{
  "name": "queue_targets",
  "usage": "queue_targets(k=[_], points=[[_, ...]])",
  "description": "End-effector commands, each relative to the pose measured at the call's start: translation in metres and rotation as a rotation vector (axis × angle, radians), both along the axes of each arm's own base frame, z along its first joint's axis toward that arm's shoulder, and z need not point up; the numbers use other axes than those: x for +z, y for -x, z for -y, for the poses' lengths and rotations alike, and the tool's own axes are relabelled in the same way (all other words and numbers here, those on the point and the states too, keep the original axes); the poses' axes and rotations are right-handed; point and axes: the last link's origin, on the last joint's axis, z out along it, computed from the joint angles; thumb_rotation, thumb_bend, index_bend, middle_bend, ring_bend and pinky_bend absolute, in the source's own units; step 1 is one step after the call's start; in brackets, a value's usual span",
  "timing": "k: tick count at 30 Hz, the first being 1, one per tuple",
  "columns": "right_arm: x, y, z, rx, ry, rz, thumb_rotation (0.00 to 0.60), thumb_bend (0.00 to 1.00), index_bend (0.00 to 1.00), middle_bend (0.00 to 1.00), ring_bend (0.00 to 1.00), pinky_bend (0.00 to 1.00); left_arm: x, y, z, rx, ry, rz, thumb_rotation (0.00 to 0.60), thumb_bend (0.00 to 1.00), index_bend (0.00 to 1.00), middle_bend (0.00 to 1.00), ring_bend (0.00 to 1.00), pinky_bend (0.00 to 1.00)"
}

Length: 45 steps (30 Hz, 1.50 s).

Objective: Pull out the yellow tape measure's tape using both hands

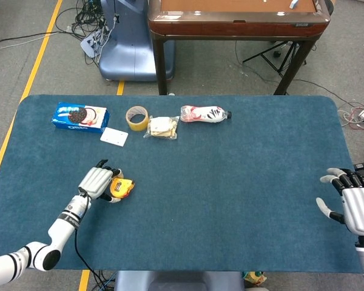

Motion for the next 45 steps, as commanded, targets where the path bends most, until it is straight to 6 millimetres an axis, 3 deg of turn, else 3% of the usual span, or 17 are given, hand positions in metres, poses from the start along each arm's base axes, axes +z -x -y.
queue_targets(k=[1,8,11,27,35,45], points=[[-0.009,-0.019,0.015,0.044,-0.074,0.041,0.6,0.34,0.38,0.29,0.21,0.22,0.01,-0.008,0.003,-0.009,-0.03,0.056,0.6,0.11,0.53,0.5,0.31,0.04],[-0.027,-0.06,0.047,0.041,-0.289,0.224,0.6,0.34,0.38,0.16,0.03,0.04,0.021,-0.03,0.017,-0.054,-0.057,0.11,0.6,0.11,0.53,0.5,0.31,0.04],[-0.034,-0.077,0.06,0.071,-0.341,0.238,0.6,0.34,0.38,0.11,0.0,0.0,0.026,-0.041,0.021,-0.053,-0.061,0.14,0.6,0.11,0.53,0.5,0.31,0.04],[-0.093,-0.162,0.102,0.196,-0.511,0.39,0.6,0.34,0.38,0.05,0.0,0.0,0.043,-0.108,0.036,-0.068,-0.091,0.232,0.6,0.11,0.53,0.51,0.31,0.04],[-0.122,-0.204,0.108,0.271,-0.604,0.42,0.6,0.34,0.38,0.04,0.0,0.0,0.043,-0.12,0.037,-0.033,-0.083,0.254,0.6,0.11,0.53,0.51,0.31,0.04],[-0.144,-0.229,0.121,0.278,-0.624,0.444,0.6,0.33,0.38,0.04,0.0,0.0,0.042,-0.129,0.042,-0.037,-0.085,0.283,0.6,0.11,0.53,0.51,0.31,0.04]])
